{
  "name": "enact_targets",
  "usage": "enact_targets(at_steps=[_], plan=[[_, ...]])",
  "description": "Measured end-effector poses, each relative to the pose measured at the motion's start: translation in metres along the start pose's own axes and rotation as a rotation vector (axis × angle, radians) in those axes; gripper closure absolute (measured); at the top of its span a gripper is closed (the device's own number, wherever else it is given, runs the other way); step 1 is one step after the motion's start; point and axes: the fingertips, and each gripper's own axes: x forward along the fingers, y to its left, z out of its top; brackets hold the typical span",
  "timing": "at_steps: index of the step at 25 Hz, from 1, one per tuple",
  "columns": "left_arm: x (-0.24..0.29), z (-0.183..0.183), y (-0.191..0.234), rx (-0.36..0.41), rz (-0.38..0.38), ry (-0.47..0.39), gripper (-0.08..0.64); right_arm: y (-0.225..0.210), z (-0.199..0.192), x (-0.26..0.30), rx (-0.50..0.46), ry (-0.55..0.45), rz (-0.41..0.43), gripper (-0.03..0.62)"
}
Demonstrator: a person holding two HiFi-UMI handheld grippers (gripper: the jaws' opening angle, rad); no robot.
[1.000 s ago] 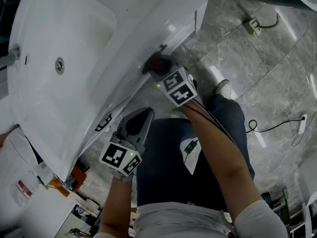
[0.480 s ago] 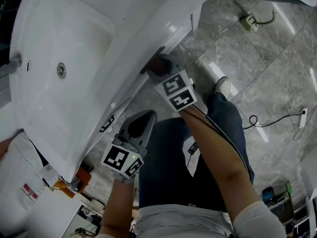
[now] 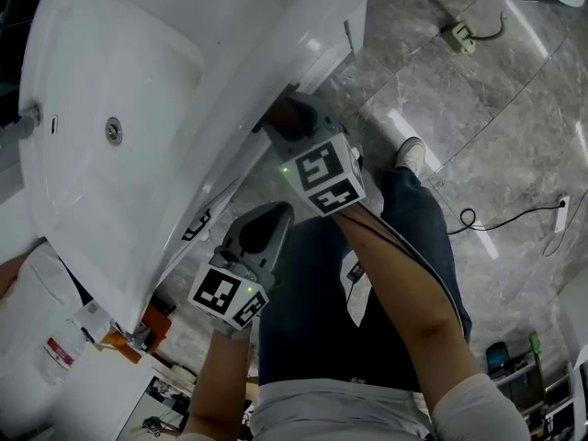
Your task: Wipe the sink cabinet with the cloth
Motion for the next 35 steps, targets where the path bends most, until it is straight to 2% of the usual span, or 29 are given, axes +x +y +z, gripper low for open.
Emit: enact_targets(at_steps=[3,10,14,19,22,35], plan=[[0.002,0.002,-0.004,-0.002,0.003,-0.001,0.546,-0.005,0.005,-0.006,0.031,-0.022,0.020,0.439],[0.009,0.007,-0.007,-0.002,0.020,-0.004,0.546,-0.058,0.023,-0.019,0.084,-0.029,-0.025,0.437],[0.016,0.010,-0.009,-0.001,0.029,-0.003,0.546,-0.080,0.022,-0.018,0.075,-0.029,-0.019,0.437],[0.025,0.016,-0.007,-0.006,0.043,-0.018,0.546,-0.083,0.018,-0.011,0.017,-0.004,-0.014,0.437],[0.029,0.018,-0.004,-0.011,0.056,-0.023,0.546,-0.086,0.007,-0.004,-0.025,0.043,-0.024,0.437],[0.041,0.013,-0.001,-0.031,0.097,-0.033,0.546,-0.098,-0.060,0.027,-0.064,0.215,0.007,0.437]])
